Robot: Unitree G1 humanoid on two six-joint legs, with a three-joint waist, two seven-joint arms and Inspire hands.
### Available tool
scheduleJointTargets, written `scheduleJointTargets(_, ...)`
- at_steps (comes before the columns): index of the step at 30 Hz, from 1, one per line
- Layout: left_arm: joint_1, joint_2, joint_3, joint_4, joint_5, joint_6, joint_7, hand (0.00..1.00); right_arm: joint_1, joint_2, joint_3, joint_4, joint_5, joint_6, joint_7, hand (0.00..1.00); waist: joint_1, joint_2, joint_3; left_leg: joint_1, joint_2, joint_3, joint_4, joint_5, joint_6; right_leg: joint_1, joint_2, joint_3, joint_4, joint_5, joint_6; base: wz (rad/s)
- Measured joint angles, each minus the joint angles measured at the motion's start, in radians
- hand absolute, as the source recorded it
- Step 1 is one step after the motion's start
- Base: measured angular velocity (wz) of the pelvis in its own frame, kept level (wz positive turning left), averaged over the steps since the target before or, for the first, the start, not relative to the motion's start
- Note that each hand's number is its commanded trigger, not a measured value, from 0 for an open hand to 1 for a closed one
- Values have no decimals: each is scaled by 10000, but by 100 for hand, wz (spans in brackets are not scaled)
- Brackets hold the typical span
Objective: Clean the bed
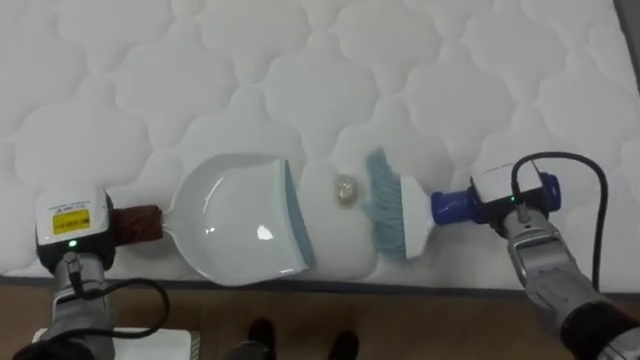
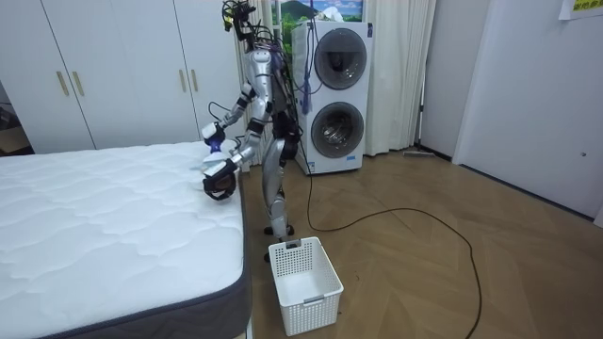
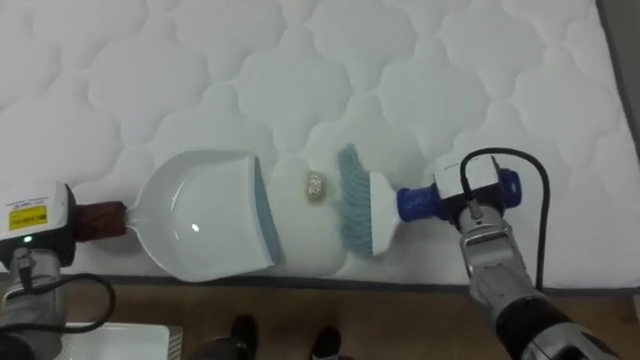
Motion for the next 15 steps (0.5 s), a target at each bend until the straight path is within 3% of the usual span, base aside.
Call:
scheduleJointTargets(5,8,-82,-117,6,-29,73,-60,100,12,503,3,-684,19,-33,12,100,-159,347,-14,3,-62,127,-159,19,-13,-202,-64,177,170,-19,-5,-7)
scheduleJointTargets(12,-77,-222,-355,13,-308,58,-133,100,-39,1390,54,-896,575,-62,12,100,-157,365,-18,-31,-172,120,-313,147,-11,-335,-159,160,208,-53,-7,3)
scheduleJointTargets(15,-58,-262,-412,14,-317,61,-139,100,-40,1484,159,-899,999,-191,119,100,-107,364,-18,-30,-193,121,-373,151,-2,-364,-189,154,211,-71,23,1)
